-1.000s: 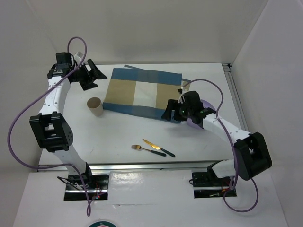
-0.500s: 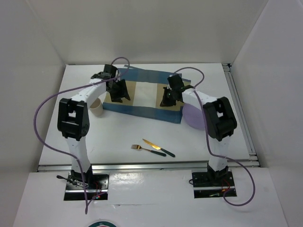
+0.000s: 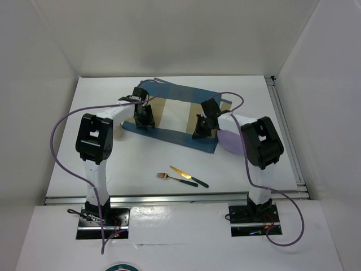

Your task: Set the dinner table for one person

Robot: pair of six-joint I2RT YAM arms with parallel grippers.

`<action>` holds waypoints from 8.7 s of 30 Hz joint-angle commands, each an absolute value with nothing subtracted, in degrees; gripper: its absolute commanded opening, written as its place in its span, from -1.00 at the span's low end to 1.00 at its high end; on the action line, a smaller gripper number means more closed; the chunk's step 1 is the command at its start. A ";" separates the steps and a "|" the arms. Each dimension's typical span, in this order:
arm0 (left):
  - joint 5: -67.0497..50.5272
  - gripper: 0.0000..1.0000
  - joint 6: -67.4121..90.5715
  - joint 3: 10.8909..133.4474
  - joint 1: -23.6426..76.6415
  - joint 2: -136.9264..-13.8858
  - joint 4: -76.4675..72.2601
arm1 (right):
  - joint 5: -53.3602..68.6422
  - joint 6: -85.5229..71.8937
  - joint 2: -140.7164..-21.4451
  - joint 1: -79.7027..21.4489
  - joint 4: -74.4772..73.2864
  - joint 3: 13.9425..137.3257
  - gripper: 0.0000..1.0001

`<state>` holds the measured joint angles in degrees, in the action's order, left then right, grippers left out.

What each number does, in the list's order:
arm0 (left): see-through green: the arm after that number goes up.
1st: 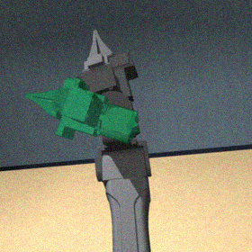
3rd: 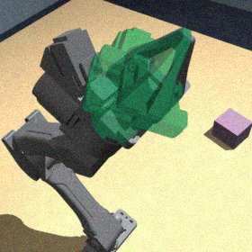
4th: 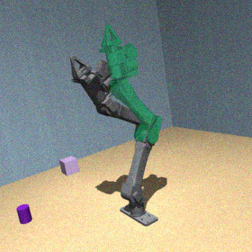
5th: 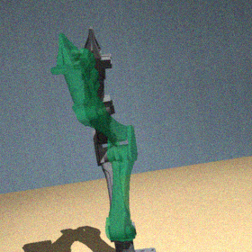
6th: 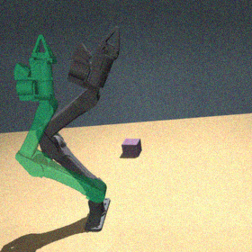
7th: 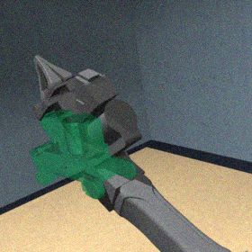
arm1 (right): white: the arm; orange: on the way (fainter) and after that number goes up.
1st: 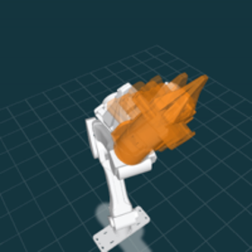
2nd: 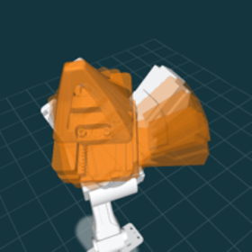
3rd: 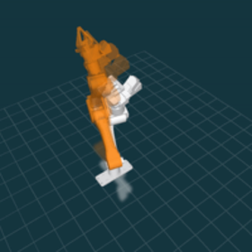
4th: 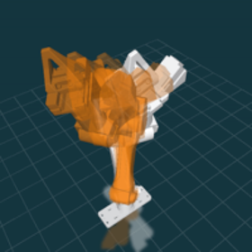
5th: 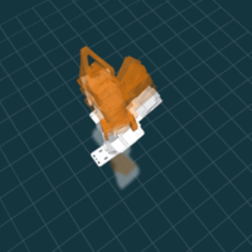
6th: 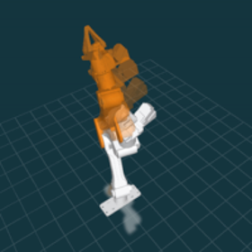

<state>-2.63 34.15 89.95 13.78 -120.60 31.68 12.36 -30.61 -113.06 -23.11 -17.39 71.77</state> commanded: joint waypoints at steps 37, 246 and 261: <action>2.99 0.62 31.46 135.25 5.27 -139.03 40.35 | 6.06 -22.24 -137.44 -8.71 -32.26 125.75 0.06; 7.91 0.21 28.31 141.07 8.00 -140.37 23.91 | -1.49 -22.32 -115.38 -4.93 -6.68 92.37 -1.00; 7.81 0.54 29.00 111.63 9.13 -124.54 29.53 | 0.07 -24.79 -127.08 -3.08 -19.86 104.77 0.44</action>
<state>7.57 28.58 115.59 8.47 -125.54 28.45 -1.78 -24.36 -125.16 -4.16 -16.95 101.75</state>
